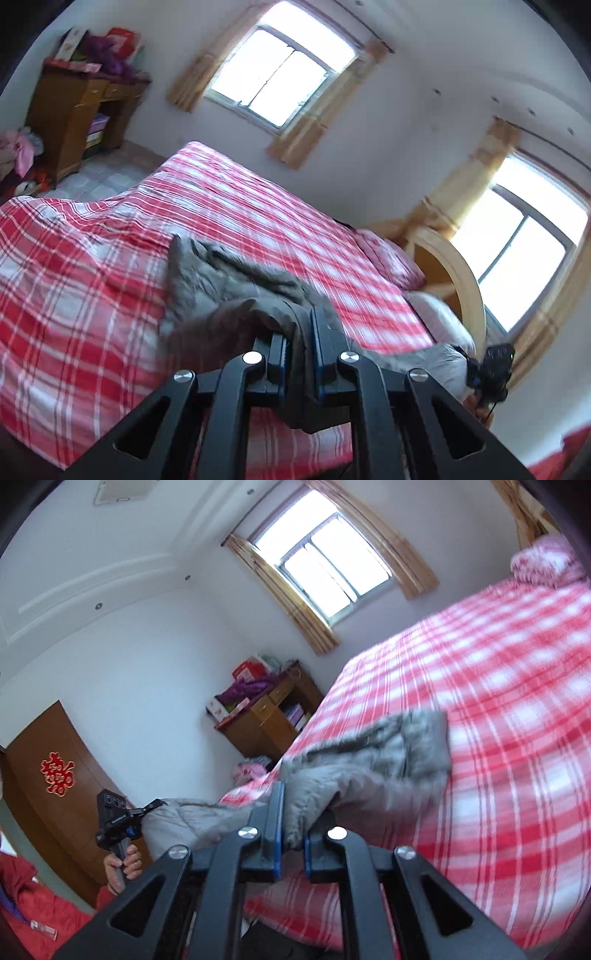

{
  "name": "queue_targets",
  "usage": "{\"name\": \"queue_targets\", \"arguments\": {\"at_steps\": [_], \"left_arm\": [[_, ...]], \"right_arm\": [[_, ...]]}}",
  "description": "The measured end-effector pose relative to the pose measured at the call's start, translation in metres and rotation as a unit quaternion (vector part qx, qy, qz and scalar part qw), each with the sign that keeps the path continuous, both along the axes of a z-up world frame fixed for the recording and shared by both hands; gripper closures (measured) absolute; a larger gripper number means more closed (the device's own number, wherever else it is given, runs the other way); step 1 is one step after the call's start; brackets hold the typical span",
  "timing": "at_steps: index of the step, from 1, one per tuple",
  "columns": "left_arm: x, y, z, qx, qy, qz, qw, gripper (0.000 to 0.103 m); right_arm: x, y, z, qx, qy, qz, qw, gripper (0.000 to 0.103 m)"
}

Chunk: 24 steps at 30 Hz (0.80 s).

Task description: Fold large clothes

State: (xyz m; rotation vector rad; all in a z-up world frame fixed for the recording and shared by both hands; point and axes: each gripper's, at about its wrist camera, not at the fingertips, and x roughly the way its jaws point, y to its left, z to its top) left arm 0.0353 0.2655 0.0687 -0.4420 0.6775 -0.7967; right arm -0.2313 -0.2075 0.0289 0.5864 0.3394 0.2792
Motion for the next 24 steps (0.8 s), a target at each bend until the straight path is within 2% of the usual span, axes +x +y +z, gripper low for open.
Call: {"name": "queue_targets", "arguments": {"at_steps": [5,10,15,17,20,22,24], "left_arm": [[0.097,-0.032,-0.015,0.012,0.032,0.047,0.9983,0.093],[0.192,-0.065,-0.048,0.029,0.083,0.089,0.9921,0.093],[0.261,-0.096,-0.099,0.06,0.122,0.122,0.9833,0.093],[0.281,-0.106,-0.12,0.076,0.137,0.131,0.979,0.092],[0.305,-0.116,-0.144,0.097,0.159,0.134,0.9734,0.092],[0.318,-0.119,-0.161,0.102,0.179,0.123,0.9708,0.091],[0.325,-0.115,-0.171,0.091,0.199,0.109,0.9696,0.09]], "right_arm": [[0.088,-0.031,0.025,-0.02,0.013,-0.023,0.999,0.092],[0.19,-0.058,0.022,-0.042,0.045,-0.053,0.997,0.093],[0.289,-0.085,-0.021,-0.057,0.102,-0.088,0.989,0.092],[0.316,-0.094,-0.048,-0.055,0.124,-0.1,0.986,0.092],[0.349,-0.1,-0.082,-0.081,0.151,-0.115,0.978,0.092],[0.368,-0.102,-0.103,-0.097,0.166,-0.131,0.973,0.091],[0.385,-0.108,-0.126,-0.088,0.189,-0.141,0.968,0.088]]}}
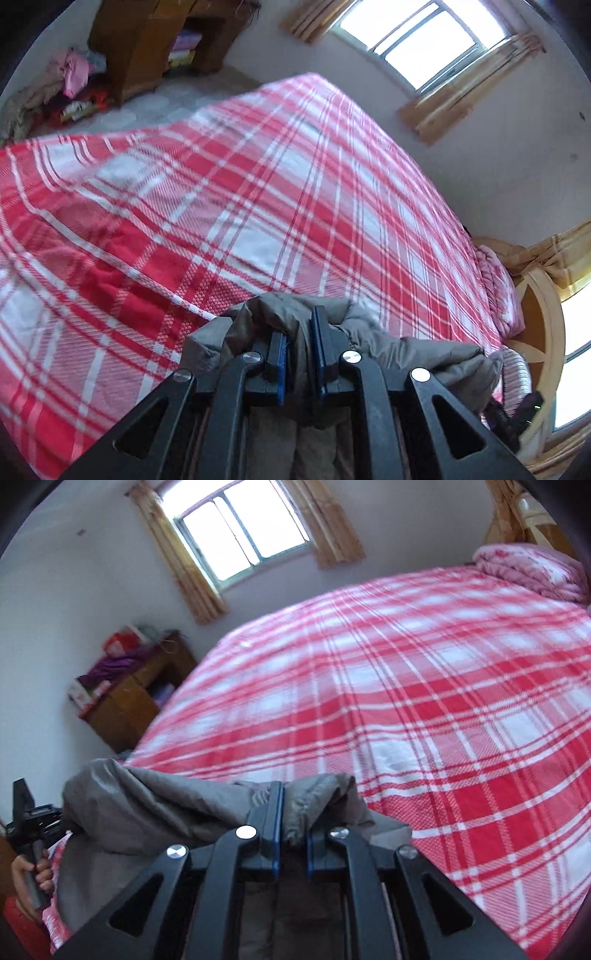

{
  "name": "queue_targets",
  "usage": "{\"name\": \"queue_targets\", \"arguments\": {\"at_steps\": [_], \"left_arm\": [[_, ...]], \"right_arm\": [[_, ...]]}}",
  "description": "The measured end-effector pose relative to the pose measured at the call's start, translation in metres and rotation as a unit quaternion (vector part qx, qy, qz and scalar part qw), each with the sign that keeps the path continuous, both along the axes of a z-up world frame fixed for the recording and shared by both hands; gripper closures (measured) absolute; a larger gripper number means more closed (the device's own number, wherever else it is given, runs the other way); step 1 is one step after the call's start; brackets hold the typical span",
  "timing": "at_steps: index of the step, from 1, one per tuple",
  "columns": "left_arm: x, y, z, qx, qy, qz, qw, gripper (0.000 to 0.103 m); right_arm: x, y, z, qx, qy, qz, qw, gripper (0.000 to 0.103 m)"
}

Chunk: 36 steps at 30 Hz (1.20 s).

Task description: Fold large clothes

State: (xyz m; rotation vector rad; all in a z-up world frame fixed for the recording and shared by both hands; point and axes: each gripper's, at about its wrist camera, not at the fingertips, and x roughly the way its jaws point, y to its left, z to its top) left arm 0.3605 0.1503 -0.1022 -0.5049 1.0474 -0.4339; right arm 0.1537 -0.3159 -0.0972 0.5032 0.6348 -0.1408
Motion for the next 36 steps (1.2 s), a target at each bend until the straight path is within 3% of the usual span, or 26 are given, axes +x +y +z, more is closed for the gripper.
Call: {"name": "queue_targets", "arguments": {"at_steps": [2,5,6,7,8,10,13,14,15,17,19,20,23,25,27,31,34,36], "left_arm": [[0.006,0.011,-0.005,-0.046,0.017,-0.006,0.9988,0.085],[0.013,0.033,-0.002,-0.123,0.036,-0.006,0.9917,0.065],[0.013,0.037,0.002,-0.135,0.034,-0.003,0.9902,0.046],[0.012,0.048,0.011,-0.134,0.02,0.009,0.9908,0.017],[0.011,0.053,0.019,-0.117,0.005,0.019,0.9929,0.007],[0.005,0.065,0.04,-0.093,-0.027,0.031,0.9948,0.005],[-0.012,0.076,0.066,-0.06,-0.05,0.047,0.9959,0.005],[-0.024,0.068,0.078,-0.027,-0.069,0.029,0.9969,0.005],[-0.033,0.054,0.085,0.004,-0.085,0.004,0.9964,0.005],[-0.057,0.017,0.094,0.076,-0.118,-0.041,0.9892,0.005],[-0.081,-0.012,0.092,0.118,-0.145,-0.081,0.979,0.005],[-0.098,-0.038,0.089,0.124,-0.162,-0.112,0.9725,0.005],[-0.123,-0.081,0.073,0.087,-0.162,-0.147,0.972,0.005],[-0.125,-0.104,0.062,0.082,-0.151,-0.164,0.9714,0.005],[-0.121,-0.128,0.053,0.099,-0.147,-0.177,0.9681,0.005],[-0.106,-0.144,0.039,0.187,-0.173,-0.162,0.9534,0.005],[-0.089,-0.132,0.016,0.216,-0.153,-0.131,0.9554,0.005],[-0.082,-0.12,0.002,0.194,-0.151,-0.123,0.9615,0.005]], "right_arm": [[0.003,-0.004,-0.009,0.011,0.003,-0.002,1.0,0.087],[0.006,-0.009,-0.025,0.033,0.006,-0.006,0.999,0.084],[0.005,-0.012,-0.029,0.044,0.007,-0.006,0.999,0.082],[0.004,-0.014,-0.031,0.055,0.007,-0.005,0.998,0.082],[0.004,-0.014,-0.032,0.065,0.005,-0.004,0.998,0.079],[0.001,-0.018,-0.03,0.089,0.001,0.0,0.996,0.071],[-0.01,-0.026,-0.012,0.12,-0.014,0.005,0.993,0.033],[-0.019,-0.027,0.001,0.11,-0.025,-0.002,0.994,0.021],[-0.024,-0.026,0.009,0.097,-0.036,-0.009,0.995,0.02],[-0.045,-0.018,0.041,0.037,-0.054,-0.033,0.997,0.021],[-0.057,-0.003,0.066,-0.02,-0.054,-0.045,0.997,0.037],[-0.058,0.013,0.078,-0.05,-0.049,-0.034,0.997,0.055],[-0.048,0.068,0.082,-0.088,-0.03,0.025,0.995,0.077],[-0.031,0.114,0.071,-0.091,-0.02,0.081,0.992,0.078],[-0.01,0.152,0.06,-0.124,-0.007,0.104,0.987,0.078],[0.037,0.177,0.035,-0.166,0.024,0.102,0.981,0.078],[0.058,0.173,0.008,-0.202,0.055,0.085,0.974,0.078],[0.066,0.159,-0.018,-0.178,0.071,0.071,0.979,0.078]]}}
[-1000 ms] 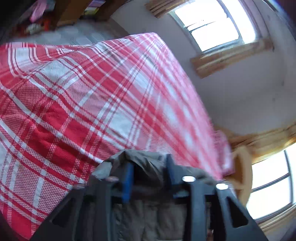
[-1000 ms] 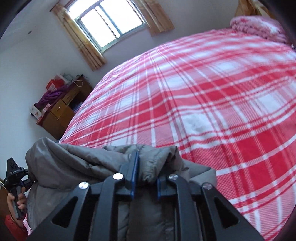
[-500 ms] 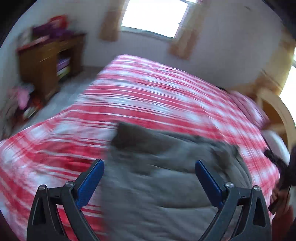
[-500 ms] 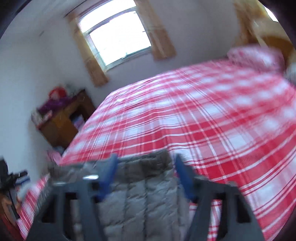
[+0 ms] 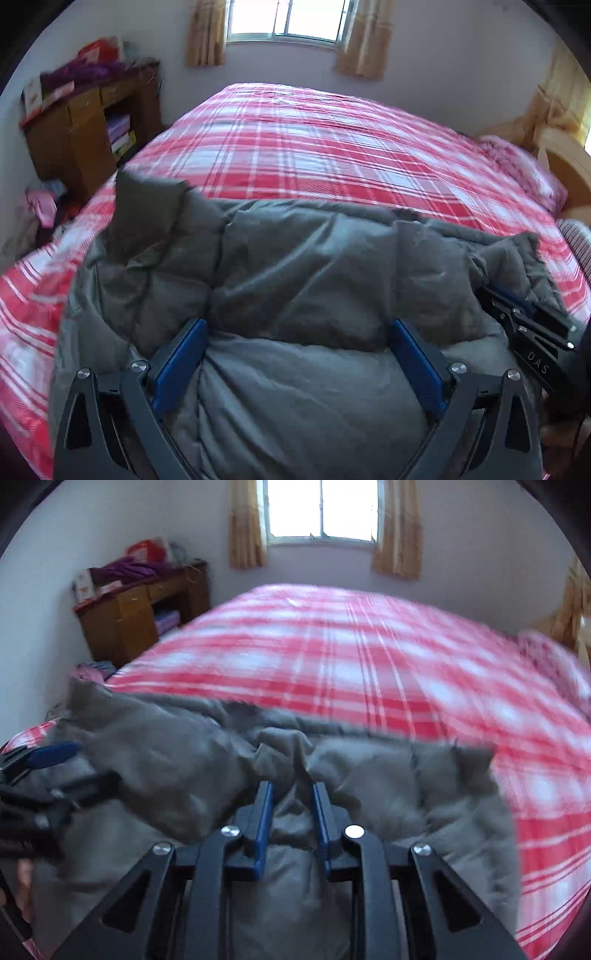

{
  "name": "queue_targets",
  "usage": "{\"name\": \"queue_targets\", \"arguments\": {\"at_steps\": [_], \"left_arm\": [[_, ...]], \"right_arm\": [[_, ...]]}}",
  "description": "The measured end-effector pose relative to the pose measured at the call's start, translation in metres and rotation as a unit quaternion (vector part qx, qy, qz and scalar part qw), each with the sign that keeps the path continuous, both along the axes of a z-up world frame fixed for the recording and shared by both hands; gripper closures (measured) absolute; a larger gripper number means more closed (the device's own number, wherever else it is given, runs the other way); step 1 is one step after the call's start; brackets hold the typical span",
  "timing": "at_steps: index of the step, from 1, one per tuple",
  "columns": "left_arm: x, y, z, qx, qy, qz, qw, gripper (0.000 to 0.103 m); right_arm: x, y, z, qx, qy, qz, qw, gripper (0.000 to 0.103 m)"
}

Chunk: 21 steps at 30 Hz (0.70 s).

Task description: Fold large clothes

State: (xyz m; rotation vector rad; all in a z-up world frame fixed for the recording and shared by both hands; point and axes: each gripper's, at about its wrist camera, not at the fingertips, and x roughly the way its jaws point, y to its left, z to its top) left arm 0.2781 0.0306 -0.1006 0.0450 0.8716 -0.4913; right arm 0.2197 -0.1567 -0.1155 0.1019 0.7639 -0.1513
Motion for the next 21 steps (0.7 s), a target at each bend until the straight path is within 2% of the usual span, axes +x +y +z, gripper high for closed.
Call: {"name": "queue_targets", "arguments": {"at_steps": [3,6,15,21], "left_arm": [[-0.004,-0.003,-0.009,0.007,-0.024,-0.001,0.9997,0.005],[-0.008,-0.001,-0.015,0.004,-0.04,0.009,0.9992,0.004],[0.008,-0.006,-0.028,0.006,-0.022,0.026,0.9994,0.004],[0.013,-0.016,-0.034,0.039,-0.018,0.034,0.9985,0.004]], "right_arm": [[-0.004,-0.018,-0.015,0.04,-0.016,-0.014,0.999,0.08],[-0.005,-0.017,-0.021,0.035,-0.018,-0.015,0.999,0.08],[-0.002,-0.027,-0.032,0.088,-0.002,-0.006,0.996,0.08],[0.002,-0.023,-0.033,0.07,0.01,-0.009,0.997,0.08]]}}
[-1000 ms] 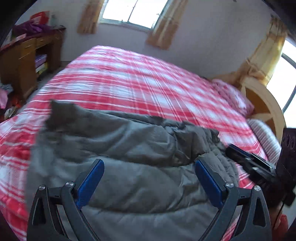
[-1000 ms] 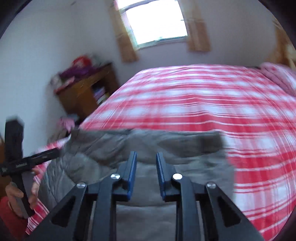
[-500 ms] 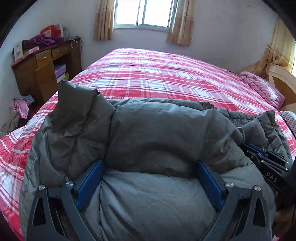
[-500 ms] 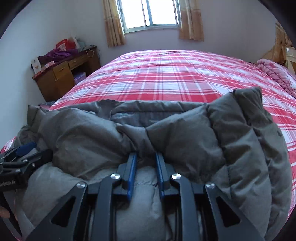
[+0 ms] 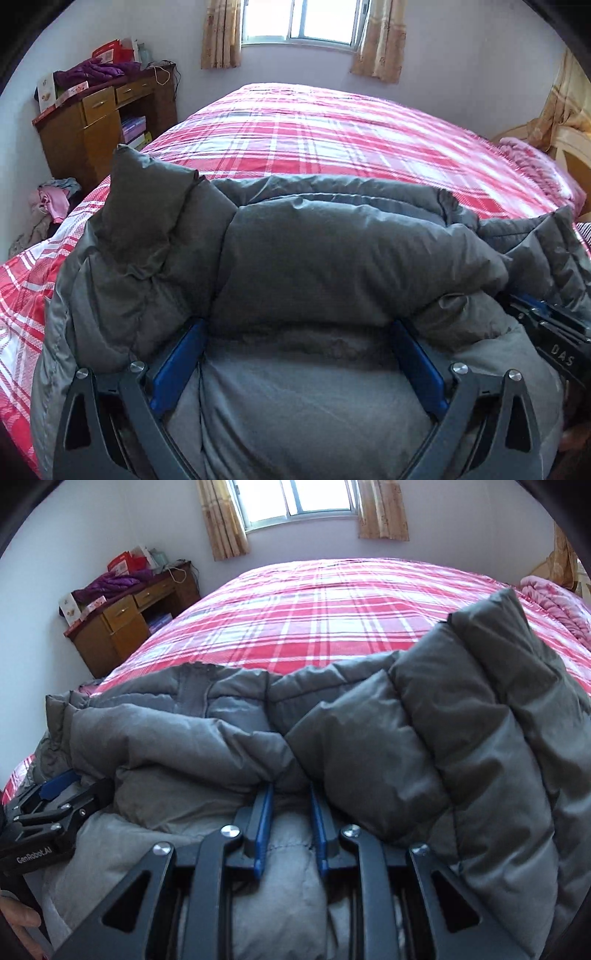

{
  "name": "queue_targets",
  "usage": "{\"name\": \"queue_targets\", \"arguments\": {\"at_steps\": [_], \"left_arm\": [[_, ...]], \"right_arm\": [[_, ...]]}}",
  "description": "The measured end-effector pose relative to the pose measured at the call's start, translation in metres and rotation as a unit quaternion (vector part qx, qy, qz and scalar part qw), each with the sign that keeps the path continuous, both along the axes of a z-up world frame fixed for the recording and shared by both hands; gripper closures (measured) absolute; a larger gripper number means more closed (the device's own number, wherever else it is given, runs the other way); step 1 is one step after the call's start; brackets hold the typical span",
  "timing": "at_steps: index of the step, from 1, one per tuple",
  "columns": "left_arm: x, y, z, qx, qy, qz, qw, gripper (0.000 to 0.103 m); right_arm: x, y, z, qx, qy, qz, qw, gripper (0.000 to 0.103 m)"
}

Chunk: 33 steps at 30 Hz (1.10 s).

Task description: Fold large clothes

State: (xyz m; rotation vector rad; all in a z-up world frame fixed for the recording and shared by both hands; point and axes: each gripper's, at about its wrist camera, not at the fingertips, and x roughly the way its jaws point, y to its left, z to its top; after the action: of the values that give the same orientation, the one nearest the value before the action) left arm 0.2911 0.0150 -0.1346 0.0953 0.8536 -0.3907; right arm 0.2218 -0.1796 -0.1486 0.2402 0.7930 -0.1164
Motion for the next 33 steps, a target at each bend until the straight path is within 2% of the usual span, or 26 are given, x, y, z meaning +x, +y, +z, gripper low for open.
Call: {"name": "queue_targets", "arguments": {"at_steps": [3,5,8,11,13,15,17,20,24,27,29,33], "left_arm": [[0.002,-0.003,-0.002,0.016,0.001,0.003,0.9999,0.004],[0.002,-0.005,-0.003,0.022,0.001,0.004,0.9998,0.004],[0.001,-0.005,-0.004,0.022,0.0,0.004,0.9998,0.004],[0.002,-0.006,-0.004,0.023,0.0,0.004,0.9997,0.004],[0.002,-0.005,-0.004,0.023,-0.001,0.003,0.9997,0.004],[0.001,-0.006,-0.004,0.023,-0.002,0.003,0.9997,0.004],[0.002,-0.005,-0.004,0.022,-0.002,0.003,0.9997,0.003],[0.0,-0.006,-0.005,0.022,-0.003,0.003,0.9997,0.003],[0.0,-0.006,-0.005,0.022,-0.003,0.003,0.9997,0.003],[0.0,-0.006,-0.005,0.024,-0.004,0.004,0.9997,0.003],[-0.001,-0.006,-0.004,0.027,-0.004,0.005,0.9996,0.003],[-0.003,-0.009,-0.003,0.042,-0.005,0.003,0.9991,0.003]], "right_arm": [[0.002,0.002,0.002,-0.013,0.007,-0.001,1.0,0.081],[0.004,0.01,0.011,-0.043,0.026,0.009,0.999,0.081],[-0.01,-0.003,0.039,-0.046,-0.009,0.0,0.999,0.081],[-0.028,-0.041,0.056,-0.029,-0.031,-0.056,0.998,0.081],[-0.034,-0.063,0.052,-0.062,-0.008,-0.097,0.993,0.081],[-0.035,-0.076,0.039,-0.087,0.017,-0.113,0.99,0.081],[-0.035,-0.086,0.02,-0.065,0.023,-0.111,0.991,0.081],[-0.034,-0.09,0.003,-0.048,0.007,-0.111,0.993,0.081],[-0.033,-0.1,-0.003,-0.014,0.0,-0.11,0.994,0.083],[-0.037,-0.112,-0.007,0.031,-0.014,-0.112,0.993,0.083],[-0.037,-0.109,-0.004,0.025,-0.012,-0.112,0.993,0.083],[-0.031,-0.096,-0.001,-0.02,0.007,-0.113,0.993,0.083]]}}
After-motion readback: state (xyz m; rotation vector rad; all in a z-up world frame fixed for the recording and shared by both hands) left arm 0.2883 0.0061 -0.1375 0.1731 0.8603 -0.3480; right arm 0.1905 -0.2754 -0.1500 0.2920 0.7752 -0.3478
